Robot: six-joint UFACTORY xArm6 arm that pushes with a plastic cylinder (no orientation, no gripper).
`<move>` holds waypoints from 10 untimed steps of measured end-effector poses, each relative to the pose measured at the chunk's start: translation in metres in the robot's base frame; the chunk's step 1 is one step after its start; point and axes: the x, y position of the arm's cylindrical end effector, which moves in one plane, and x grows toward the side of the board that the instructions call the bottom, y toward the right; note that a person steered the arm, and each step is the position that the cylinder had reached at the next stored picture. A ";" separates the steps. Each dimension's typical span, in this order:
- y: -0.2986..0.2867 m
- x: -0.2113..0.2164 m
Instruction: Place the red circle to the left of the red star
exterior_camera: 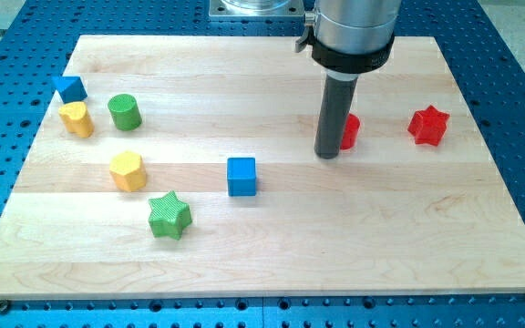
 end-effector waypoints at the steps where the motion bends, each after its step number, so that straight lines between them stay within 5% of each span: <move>1: 0.000 -0.015; 3: -0.025 -0.054; 5: 0.037 -0.054; 7: 0.027 -0.050; 10: -0.253 -0.007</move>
